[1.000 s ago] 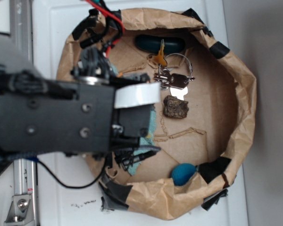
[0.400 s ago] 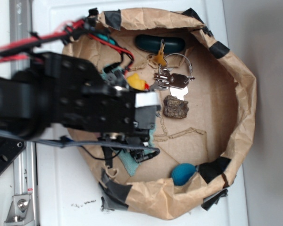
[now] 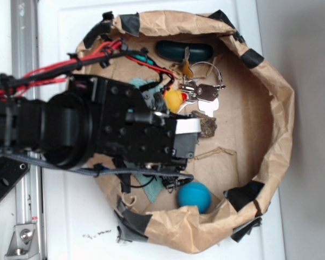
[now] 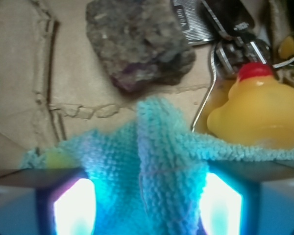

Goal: Grab the blue cloth.

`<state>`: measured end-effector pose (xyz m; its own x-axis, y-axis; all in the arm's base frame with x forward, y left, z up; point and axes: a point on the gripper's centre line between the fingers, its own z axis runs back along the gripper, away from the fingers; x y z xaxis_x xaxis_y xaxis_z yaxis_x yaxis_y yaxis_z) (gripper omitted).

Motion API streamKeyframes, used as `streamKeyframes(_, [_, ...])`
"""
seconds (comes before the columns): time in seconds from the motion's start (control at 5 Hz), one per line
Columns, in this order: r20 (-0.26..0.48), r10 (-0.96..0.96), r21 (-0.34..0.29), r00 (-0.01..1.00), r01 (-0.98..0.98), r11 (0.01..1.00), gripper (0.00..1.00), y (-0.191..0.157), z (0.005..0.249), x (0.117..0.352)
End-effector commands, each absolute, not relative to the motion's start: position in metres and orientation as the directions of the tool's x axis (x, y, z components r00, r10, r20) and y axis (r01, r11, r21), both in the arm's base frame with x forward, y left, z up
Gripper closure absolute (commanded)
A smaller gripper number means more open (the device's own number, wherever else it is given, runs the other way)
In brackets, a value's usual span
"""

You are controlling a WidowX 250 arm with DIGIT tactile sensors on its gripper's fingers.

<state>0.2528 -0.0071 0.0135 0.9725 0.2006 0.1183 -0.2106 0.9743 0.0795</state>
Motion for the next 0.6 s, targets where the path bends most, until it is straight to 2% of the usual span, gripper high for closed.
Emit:
streamKeyframes(0.0, [0.132, 0.234, 0.079, 0.963, -0.246, 0.966, 1.0, -0.0027, 0.0102, 0.2524])
streamKeyframes(0.4, [0.127, 0.219, 0.1, 0.968, -0.232, 0.968, 1.0, -0.0021, 0.0072, 0.2531])
